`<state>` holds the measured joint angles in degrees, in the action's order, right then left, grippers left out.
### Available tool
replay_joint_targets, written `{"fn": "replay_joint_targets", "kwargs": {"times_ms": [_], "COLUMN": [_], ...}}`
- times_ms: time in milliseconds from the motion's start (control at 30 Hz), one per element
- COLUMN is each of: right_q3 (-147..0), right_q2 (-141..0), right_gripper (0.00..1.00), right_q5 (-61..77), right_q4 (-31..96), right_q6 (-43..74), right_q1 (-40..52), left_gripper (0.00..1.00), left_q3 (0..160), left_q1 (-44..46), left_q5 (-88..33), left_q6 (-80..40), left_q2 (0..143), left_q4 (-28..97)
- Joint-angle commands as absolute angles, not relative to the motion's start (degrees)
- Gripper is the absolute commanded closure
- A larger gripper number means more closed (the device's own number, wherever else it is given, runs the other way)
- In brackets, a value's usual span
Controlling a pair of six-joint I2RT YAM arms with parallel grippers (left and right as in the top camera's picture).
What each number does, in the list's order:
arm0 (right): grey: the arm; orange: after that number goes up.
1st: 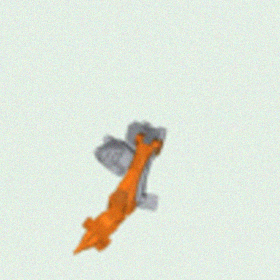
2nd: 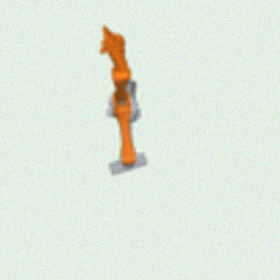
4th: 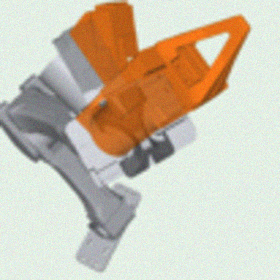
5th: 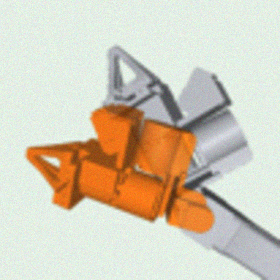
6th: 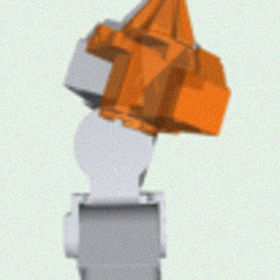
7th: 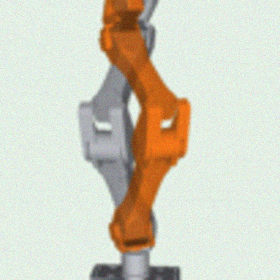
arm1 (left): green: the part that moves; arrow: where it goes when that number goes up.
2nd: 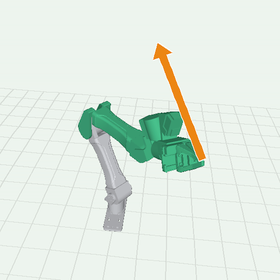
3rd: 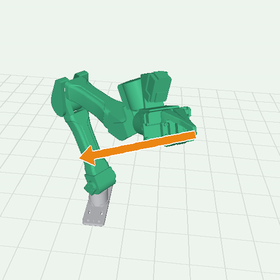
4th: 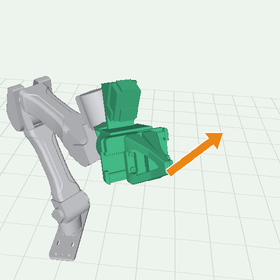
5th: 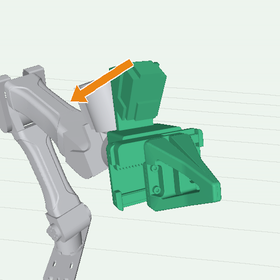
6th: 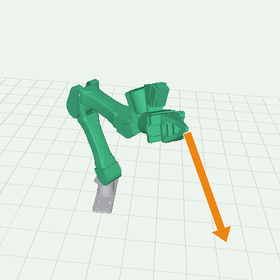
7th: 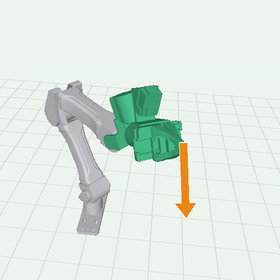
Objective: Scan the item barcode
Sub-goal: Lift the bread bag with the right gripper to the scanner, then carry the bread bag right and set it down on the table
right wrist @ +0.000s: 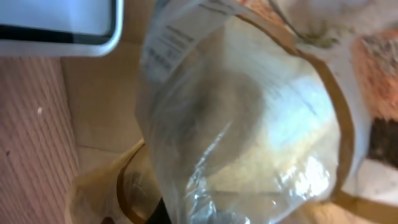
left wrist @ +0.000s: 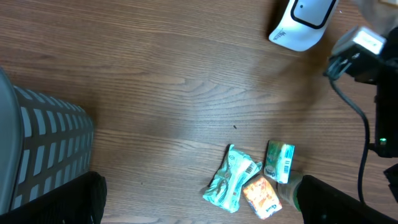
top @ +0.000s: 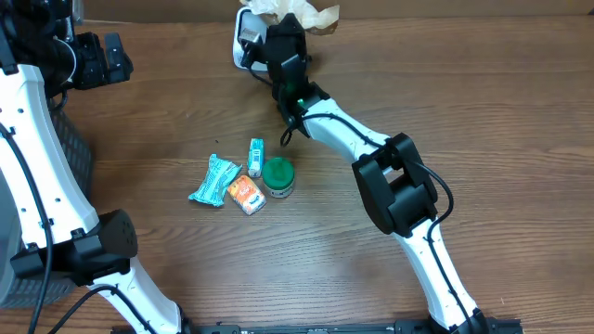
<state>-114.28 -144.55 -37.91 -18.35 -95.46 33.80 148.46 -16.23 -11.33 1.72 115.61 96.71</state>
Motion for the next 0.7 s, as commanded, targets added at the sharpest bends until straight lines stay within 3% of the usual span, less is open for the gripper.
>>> {"fn": "replay_joint_targets", "kwargs": {"times_ms": [0,300,567,667], "right_q3": [-115.52,-115.52,-115.52,-115.52], "right_q2": [-143.74,-144.59,-142.89,-139.63], "right_gripper": [0.96,0.96,0.96,0.96], "right_q5": [-37.15,-36.67,-41.54,-42.00], "right_q4": [-18.57,-16.12,-23.51,-20.56], "right_q6": [-98.72,-99.09,-98.83,-92.16], "right_q1": [34.81,35.05,35.81,36.07], "left_gripper": [0.00,0.00,0.00,0.00], "left_q3": [149.36,149.36,149.36,149.36], "left_q1": [-16.10,-16.10,-16.10,-16.10], "left_q5": [-11.20,-11.20,-11.20,-11.20], "left_q6": [2.61,2.61,2.61,2.61], "left_q2": [114.74,114.74,114.74,114.74], "left_q4": [96.79,96.79,96.79,96.79]}}
